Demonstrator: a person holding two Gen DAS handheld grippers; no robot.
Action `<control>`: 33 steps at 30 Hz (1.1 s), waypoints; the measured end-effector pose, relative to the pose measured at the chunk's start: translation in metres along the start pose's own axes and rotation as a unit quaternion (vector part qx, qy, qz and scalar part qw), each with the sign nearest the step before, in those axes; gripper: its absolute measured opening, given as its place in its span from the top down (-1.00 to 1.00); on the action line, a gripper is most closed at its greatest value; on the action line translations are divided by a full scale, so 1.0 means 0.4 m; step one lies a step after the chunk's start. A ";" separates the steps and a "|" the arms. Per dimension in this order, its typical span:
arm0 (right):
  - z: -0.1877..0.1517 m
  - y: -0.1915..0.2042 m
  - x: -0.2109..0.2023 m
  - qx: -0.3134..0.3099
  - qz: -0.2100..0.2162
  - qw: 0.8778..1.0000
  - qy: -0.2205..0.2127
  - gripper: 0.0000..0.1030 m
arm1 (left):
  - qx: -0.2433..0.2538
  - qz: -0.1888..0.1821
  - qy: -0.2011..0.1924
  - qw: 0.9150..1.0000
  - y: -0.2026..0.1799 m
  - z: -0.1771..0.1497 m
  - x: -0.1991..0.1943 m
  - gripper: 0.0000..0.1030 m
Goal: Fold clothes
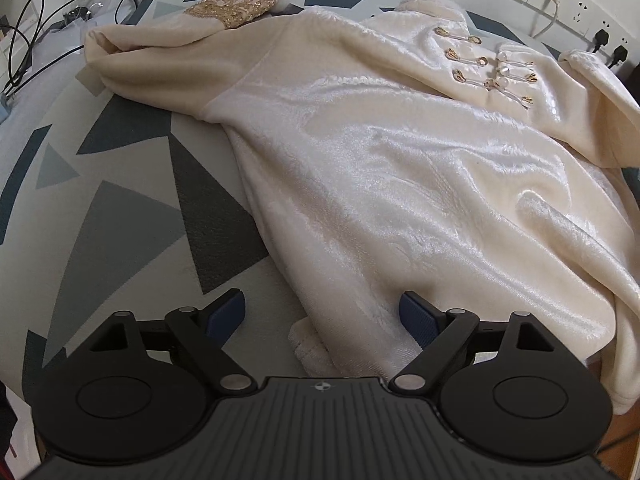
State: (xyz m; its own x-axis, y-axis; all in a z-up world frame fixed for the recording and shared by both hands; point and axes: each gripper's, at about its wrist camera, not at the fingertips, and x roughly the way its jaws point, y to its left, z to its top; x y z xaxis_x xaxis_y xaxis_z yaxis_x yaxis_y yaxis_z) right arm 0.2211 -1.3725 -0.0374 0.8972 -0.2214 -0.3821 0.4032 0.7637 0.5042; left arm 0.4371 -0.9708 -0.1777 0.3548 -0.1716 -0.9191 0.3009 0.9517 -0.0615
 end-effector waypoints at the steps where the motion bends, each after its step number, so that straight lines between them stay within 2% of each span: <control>1: 0.031 0.020 0.035 -0.013 0.008 1.000 -0.003 0.96 | 0.000 0.001 0.001 1.000 -0.001 0.002 -0.002 -0.68; 5: 0.107 0.112 0.148 -0.077 0.003 0.994 -0.074 0.94 | 0.000 0.006 0.001 1.000 -0.008 0.005 -0.015 -0.68; 6: 0.113 0.123 0.169 -0.085 -0.005 0.992 -0.090 0.83 | 0.000 0.007 0.001 1.000 -0.010 0.005 -0.019 -0.68; 7: 0.110 0.126 0.195 -0.093 -0.014 0.991 -0.094 0.49 | 0.001 0.005 0.001 1.000 -0.010 0.001 -0.023 -0.68; 8: 0.102 0.119 0.221 -0.093 -0.025 0.992 -0.079 0.24 | 0.002 0.003 0.001 1.000 -0.010 -0.005 -0.027 -0.68; 9: 0.087 0.103 0.245 -0.084 -0.037 0.995 -0.050 -0.11 | 0.004 0.000 0.000 1.000 -0.010 -0.011 -0.031 -0.68; 12: 0.007 0.018 0.294 -0.038 -0.049 0.997 0.048 -0.09 | 0.009 -0.008 0.000 1.000 -0.016 -0.022 -0.031 -0.71; 15: -0.085 -0.079 0.306 -0.005 -0.074 0.987 0.140 -0.09 | 0.014 -0.018 0.000 1.000 -0.023 -0.032 -0.030 -0.74; 17: -0.144 -0.138 0.292 0.007 -0.095 0.979 0.183 -0.09 | 0.018 -0.024 -0.001 1.000 -0.028 -0.039 -0.029 -0.76; 23: -0.273 -0.210 0.203 -0.013 -0.149 0.963 0.226 -0.10 | 0.028 -0.042 -0.002 0.999 -0.042 -0.059 -0.027 -0.81; 25: -0.306 -0.212 0.189 -0.031 -0.153 0.958 0.240 -0.10 | 0.037 -0.049 -0.008 0.998 -0.049 -0.064 -0.032 -0.24; 26: -0.316 -0.209 0.188 -0.040 -0.147 0.957 0.248 -0.10 | 0.048 -0.057 -0.014 0.997 -0.057 -0.062 -0.039 -0.04; 27: -0.325 -0.198 0.189 -0.053 -0.138 0.955 0.257 0.07 | 0.051 -0.056 -0.018 0.997 -0.065 -0.059 -0.045 0.14; 28: -0.333 -0.181 0.188 -0.074 -0.130 0.954 0.261 0.46 | 0.053 -0.054 -0.021 0.997 -0.071 -0.055 -0.050 0.29; 30: -0.338 -0.156 0.198 -0.101 -0.118 0.950 0.272 0.85 | 0.047 -0.046 -0.034 0.997 -0.072 -0.038 -0.057 0.43; 33: -0.317 -0.142 0.219 -0.079 -0.093 0.956 0.268 0.87 | 0.032 -0.035 -0.044 0.998 -0.054 0.003 -0.047 0.49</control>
State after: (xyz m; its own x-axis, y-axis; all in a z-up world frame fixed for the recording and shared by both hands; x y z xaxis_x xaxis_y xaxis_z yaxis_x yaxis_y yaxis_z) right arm 0.2540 -1.3583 -0.1975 0.5746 -0.0533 -0.8167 0.4772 0.8326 0.2814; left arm 0.4248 -0.9885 -0.1587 0.4063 -0.2610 -0.8757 0.3819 0.9191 -0.0967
